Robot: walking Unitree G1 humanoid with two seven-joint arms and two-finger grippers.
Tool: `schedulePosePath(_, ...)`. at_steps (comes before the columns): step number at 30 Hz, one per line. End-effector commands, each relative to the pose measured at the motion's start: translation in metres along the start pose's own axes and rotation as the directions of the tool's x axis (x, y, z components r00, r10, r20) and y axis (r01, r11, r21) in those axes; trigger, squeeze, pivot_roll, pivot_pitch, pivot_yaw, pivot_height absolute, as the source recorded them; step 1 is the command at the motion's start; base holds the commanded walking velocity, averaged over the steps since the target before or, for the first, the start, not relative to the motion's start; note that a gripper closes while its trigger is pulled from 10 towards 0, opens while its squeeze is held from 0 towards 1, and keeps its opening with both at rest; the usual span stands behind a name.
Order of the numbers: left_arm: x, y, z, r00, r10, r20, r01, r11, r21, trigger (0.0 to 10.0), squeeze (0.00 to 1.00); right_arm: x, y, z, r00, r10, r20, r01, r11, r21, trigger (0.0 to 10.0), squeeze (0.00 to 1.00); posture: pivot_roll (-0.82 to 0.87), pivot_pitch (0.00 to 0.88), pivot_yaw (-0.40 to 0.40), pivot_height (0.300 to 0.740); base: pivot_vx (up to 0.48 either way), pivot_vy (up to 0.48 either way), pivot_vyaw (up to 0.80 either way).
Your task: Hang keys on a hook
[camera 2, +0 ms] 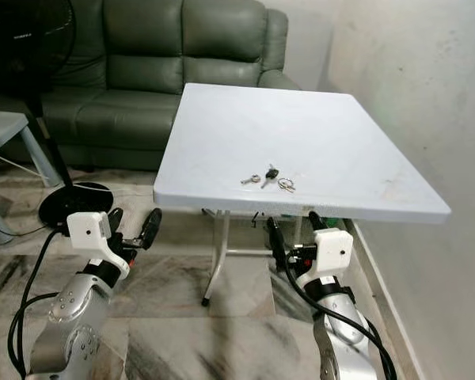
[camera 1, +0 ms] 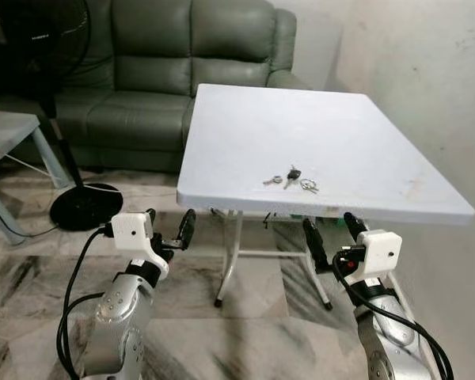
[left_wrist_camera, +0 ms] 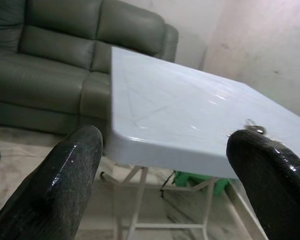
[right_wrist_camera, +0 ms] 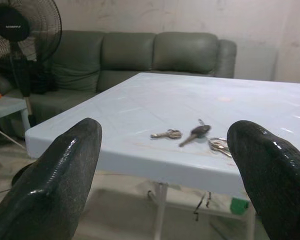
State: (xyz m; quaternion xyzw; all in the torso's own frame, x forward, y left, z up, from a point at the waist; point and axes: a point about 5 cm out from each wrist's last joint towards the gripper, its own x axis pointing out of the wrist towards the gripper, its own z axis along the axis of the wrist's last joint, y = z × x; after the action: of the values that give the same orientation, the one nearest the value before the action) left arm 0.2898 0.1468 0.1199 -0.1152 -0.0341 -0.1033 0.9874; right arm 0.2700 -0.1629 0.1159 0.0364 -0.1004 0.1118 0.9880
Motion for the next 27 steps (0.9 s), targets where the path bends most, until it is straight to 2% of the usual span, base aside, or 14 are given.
schedulePosePath(1,0.0035,-0.001,0.0017,1.0,-0.003,-0.003,0.003,1.0,0.014,10.0,0.0,0.0009,-0.0002,0.0026,1.0,-0.002,0.004,0.002,1.0,0.002,10.0,0.0,0.01,0.0,-0.064,0.74,0.465,0.0,0.0)
schedulePosePath(24,0.005,-0.005,0.002,1.0,-0.016,-0.001,0.016,1.0,0.007,10.0,0.0,-0.001,0.0012,0.0016,1.0,0.003,-0.004,-0.003,1.0,0.002,10.0,0.0,0.02,0.0,-0.064,0.74,0.462,0.0,0.0)
schedulePosePath(27,0.0053,-0.0066,0.0033,1.0,-0.001,0.023,0.001,1.0,0.016,10.0,0.0,-0.0011,0.0013,0.0013,1.0,0.006,-0.005,-0.006,1.0,0.001,10.0,0.0,0.02,0.0,-0.065,0.74,0.0,0.0,0.0)
